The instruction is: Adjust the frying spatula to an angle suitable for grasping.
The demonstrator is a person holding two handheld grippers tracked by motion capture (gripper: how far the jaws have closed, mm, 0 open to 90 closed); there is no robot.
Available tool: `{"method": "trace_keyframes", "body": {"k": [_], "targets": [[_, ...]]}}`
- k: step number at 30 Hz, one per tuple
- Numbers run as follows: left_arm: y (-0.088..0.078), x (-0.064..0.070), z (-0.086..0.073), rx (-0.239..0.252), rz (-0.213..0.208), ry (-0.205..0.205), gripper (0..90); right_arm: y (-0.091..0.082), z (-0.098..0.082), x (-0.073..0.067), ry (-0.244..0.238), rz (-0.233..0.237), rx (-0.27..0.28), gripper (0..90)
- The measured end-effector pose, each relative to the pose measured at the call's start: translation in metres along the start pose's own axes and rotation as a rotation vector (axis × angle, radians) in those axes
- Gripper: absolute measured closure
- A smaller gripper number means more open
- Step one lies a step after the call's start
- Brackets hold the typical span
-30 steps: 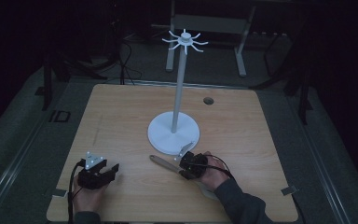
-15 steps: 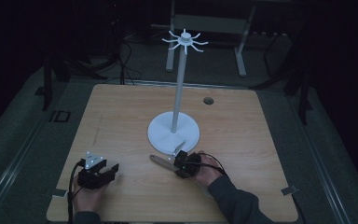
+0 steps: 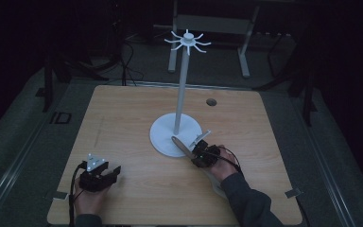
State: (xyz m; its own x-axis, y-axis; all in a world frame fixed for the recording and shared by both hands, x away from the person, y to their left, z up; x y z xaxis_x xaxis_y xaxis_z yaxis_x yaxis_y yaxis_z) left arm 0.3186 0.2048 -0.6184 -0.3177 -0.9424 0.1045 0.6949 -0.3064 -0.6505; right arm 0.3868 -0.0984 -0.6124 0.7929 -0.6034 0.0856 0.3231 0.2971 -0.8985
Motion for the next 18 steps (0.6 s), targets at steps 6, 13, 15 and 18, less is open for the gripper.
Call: {"method": "trace_keyframes", "body": {"k": [6, 13, 15, 18], "targets": [[0.000, 0.001, 0.000, -0.002, -0.001, 0.003, 45.6, 0.006, 0.000, 0.000, -0.005, 0.007, -0.025, 74.1], [0.000, 0.001, 0.000, -0.002, -0.001, 0.003, 45.5, 0.015, 0.000, 0.001, -0.013, 0.026, -0.076, 70.6], [0.000, 0.000, 0.000, -0.003, -0.001, 0.004, 45.5, 0.016, 0.001, 0.002, -0.015, 0.029, -0.071, 70.7], [0.001, 0.001, 0.000, -0.002, -0.001, 0.004, 45.6, 0.018, 0.003, 0.002, -0.016, 0.040, -0.079, 73.8]]}}
Point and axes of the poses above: each handheld gripper's, and its own axes: y roughly forward along the jaws, z roughly out of its top, x roughly to its right, the point moved 10 cm from there along y, roughly forward along the jaws, and after that the axes turned 2 degrees about -z, right-handed, at the moved point
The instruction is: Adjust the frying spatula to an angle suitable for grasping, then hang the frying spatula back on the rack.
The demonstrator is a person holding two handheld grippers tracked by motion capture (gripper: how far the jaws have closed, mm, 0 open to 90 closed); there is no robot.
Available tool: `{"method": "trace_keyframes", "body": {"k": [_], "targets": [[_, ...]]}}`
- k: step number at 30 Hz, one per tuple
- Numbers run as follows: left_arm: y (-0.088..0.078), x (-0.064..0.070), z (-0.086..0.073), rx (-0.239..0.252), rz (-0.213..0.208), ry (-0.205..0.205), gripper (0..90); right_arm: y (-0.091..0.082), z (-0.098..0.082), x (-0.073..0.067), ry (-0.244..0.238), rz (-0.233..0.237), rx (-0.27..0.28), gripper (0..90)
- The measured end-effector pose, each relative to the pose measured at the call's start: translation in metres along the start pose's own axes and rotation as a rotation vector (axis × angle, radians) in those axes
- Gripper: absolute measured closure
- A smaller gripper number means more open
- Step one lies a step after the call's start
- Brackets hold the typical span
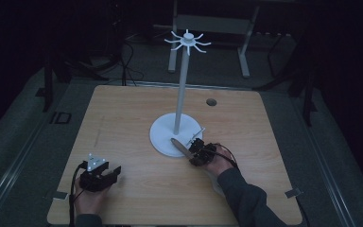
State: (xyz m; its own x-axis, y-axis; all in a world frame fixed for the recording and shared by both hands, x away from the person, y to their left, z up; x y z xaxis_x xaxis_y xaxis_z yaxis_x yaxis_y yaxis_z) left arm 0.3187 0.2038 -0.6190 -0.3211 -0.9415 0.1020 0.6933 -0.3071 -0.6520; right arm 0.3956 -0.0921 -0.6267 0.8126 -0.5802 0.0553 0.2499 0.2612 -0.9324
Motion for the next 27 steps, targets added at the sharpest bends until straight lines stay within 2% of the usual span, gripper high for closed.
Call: {"method": "trace_keyframes", "body": {"k": [6, 10, 17, 27], "targets": [[0.000, 0.000, 0.000, 0.000, 0.001, -0.003, 45.6, 0.000, 0.000, 0.000, 0.001, 0.000, -0.008, 74.4], [0.001, 0.000, 0.000, -0.003, 0.000, 0.001, 45.6, -0.001, 0.000, 0.000, 0.022, -0.005, 0.012, 74.5], [0.001, 0.001, 0.001, -0.003, -0.002, 0.006, 45.5, -0.004, -0.001, 0.001, 0.028, -0.011, 0.028, 74.5], [0.002, 0.002, 0.001, -0.009, 0.001, 0.016, 45.6, -0.013, -0.001, 0.005, 0.057, -0.020, 0.086, 74.7]]}}
Point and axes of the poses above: each handheld gripper's, and its own axes: y roughly forward along the jaws, z roughly out of its top, x roughly to its right, the point moved 10 cm from there along y, roughly forward along the jaws, and after that the axes turned 2 degrees about -z, right-handed, at the moved point
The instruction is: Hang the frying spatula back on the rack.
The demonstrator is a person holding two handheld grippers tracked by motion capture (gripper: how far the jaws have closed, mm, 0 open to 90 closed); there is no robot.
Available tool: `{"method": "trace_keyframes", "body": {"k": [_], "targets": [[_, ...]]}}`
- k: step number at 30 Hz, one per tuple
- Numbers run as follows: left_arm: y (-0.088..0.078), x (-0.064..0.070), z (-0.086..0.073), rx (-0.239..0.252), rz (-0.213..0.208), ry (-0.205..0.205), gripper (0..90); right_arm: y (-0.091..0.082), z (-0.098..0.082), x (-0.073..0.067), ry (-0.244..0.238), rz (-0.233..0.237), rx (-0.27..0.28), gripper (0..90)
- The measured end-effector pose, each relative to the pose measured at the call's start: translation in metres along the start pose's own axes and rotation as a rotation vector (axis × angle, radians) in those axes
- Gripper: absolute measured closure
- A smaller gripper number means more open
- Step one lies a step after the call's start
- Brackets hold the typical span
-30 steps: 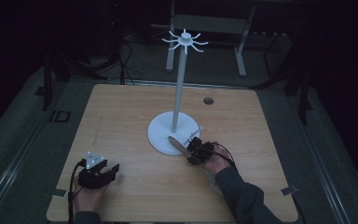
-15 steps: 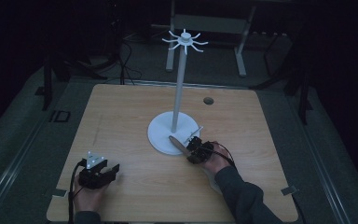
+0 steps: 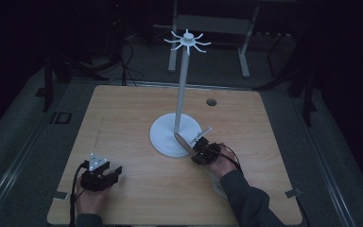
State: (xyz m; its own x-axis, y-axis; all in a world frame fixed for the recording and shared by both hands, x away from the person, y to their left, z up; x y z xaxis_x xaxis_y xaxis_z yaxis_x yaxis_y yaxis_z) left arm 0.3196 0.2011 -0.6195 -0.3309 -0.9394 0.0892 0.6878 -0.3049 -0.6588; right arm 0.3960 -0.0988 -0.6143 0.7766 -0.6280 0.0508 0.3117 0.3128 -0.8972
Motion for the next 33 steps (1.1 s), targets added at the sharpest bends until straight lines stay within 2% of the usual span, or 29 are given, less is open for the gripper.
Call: {"method": "trace_keyframes", "body": {"k": [7, 10, 15, 27, 33], "targets": [[0.000, 0.000, 0.000, 0.001, -0.001, 0.000, 45.6, -0.006, 0.000, 0.000, 0.004, -0.007, 0.028, 74.8], [0.000, 0.000, 0.000, 0.001, 0.000, -0.002, 45.5, -0.009, 0.000, 0.001, 0.002, -0.025, 0.041, 74.8], [0.000, 0.000, 0.001, 0.005, -0.002, -0.003, 45.5, -0.018, 0.001, 0.001, 0.004, -0.036, 0.081, 74.8], [0.000, 0.000, 0.001, 0.007, 0.000, -0.006, 45.4, -0.037, 0.002, 0.006, 0.053, -0.053, 0.181, 74.9], [0.000, 0.000, 0.001, 0.006, 0.000, -0.005, 45.5, -0.048, 0.001, 0.009, 0.074, -0.078, 0.241, 74.9]]}}
Point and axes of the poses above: each handheld gripper's, and its own axes: y roughly forward along the jaws, z roughly out of its top, x roughly to its right, the point moved 10 cm from there along y, roughly forward along the jaws, and after that the axes turned 2 degrees about -z, right-handed, at the moved point
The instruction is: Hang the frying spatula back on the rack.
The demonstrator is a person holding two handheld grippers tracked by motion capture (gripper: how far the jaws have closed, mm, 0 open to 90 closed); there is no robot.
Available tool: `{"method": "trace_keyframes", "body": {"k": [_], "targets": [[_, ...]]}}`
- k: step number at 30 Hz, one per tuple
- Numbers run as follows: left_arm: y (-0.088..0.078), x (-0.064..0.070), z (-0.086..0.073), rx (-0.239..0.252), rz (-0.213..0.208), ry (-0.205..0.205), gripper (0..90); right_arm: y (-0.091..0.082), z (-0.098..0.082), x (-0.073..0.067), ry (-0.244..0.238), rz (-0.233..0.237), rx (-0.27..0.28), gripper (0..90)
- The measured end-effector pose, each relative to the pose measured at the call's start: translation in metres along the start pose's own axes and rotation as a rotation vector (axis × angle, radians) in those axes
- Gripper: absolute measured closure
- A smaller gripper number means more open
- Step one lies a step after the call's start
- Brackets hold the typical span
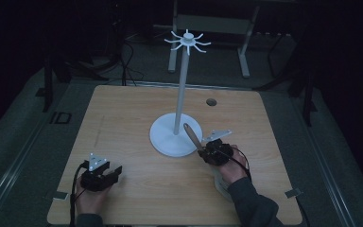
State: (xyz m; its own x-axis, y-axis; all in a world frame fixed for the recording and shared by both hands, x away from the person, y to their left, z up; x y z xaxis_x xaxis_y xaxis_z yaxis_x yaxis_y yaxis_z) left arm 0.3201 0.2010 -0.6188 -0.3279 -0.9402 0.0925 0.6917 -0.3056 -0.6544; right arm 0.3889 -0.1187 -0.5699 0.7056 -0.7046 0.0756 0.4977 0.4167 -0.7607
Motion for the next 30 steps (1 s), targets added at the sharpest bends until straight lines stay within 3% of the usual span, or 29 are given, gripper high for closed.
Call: {"method": "trace_keyframes", "body": {"k": [23, 30], "targets": [[-0.001, 0.000, 0.001, 0.008, 0.003, -0.004, 44.8, -0.046, 0.028, 0.006, 0.046, -0.019, 0.282, 74.9], [-0.001, -0.001, 0.001, 0.008, 0.004, -0.006, 44.6, -0.052, 0.036, 0.007, 0.052, -0.020, 0.337, 75.0]]}}
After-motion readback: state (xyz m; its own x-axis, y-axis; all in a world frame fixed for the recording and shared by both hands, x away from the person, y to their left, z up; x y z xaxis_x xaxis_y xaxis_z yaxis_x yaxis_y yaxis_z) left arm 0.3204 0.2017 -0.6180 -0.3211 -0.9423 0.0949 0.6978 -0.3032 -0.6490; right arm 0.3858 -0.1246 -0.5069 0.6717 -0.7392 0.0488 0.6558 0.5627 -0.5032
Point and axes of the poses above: each handheld gripper's, and its own axes: y roughly forward along the jaws, z roughly out of its top, x roughly to its right, the point moved 10 cm from there along y, roughly forward along the jaws, and after that the axes turned 2 degrees about -z, right-handed, at the moved point
